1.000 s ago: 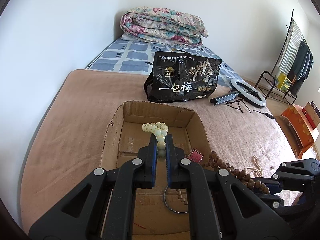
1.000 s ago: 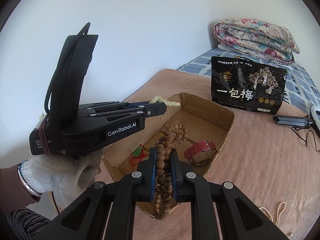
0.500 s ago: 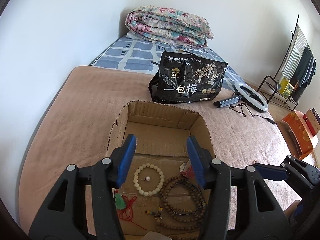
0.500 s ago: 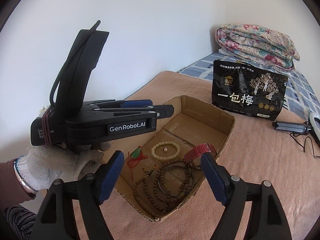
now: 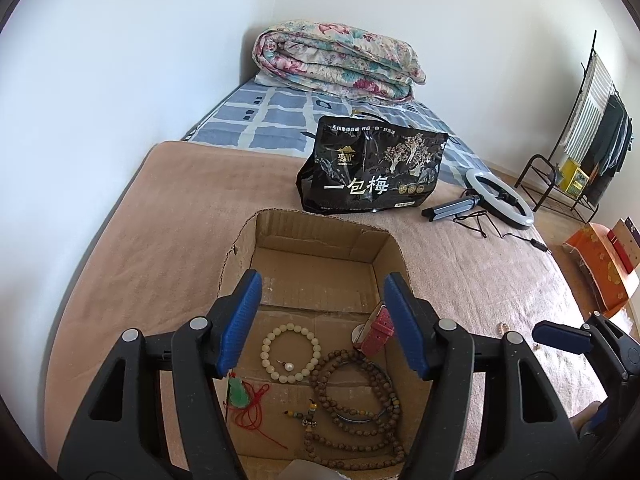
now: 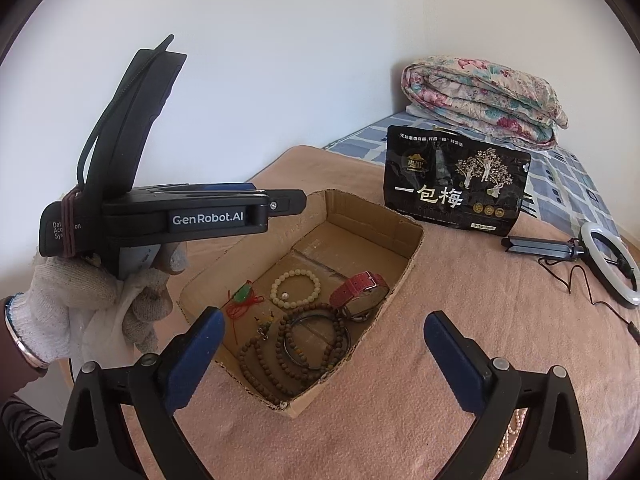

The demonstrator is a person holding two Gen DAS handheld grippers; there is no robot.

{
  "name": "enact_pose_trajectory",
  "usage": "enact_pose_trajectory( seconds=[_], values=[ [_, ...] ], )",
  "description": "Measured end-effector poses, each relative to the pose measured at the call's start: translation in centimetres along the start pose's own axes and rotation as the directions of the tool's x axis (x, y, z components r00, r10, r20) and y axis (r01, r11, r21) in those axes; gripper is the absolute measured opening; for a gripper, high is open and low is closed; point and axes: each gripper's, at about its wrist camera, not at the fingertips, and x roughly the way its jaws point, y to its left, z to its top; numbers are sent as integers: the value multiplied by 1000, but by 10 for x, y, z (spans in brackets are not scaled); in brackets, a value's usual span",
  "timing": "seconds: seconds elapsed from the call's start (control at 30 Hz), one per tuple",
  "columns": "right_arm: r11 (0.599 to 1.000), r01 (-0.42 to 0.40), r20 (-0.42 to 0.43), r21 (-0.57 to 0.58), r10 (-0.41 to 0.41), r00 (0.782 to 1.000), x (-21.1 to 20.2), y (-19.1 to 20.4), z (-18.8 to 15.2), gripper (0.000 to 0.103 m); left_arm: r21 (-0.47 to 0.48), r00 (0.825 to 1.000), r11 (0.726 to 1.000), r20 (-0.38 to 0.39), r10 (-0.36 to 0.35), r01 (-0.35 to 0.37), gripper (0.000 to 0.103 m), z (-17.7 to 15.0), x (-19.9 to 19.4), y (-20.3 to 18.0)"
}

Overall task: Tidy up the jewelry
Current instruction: 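Move both grippers back toward the pearl necklace and pearl earring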

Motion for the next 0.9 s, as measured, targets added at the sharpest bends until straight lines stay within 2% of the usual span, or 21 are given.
enact_pose_trajectory(
  seconds=[0.43,0.9],
  values=[
    [993,104,6,61,-105,995,-51,-51,-21,103,64,998,996,13,-61,60,65,-4,-22,-52],
    [957,235,-43,172,-231,972,-92,-136,-68,103,123,987,980,-48,-153,158,65,-23,-20,-126]
  ],
)
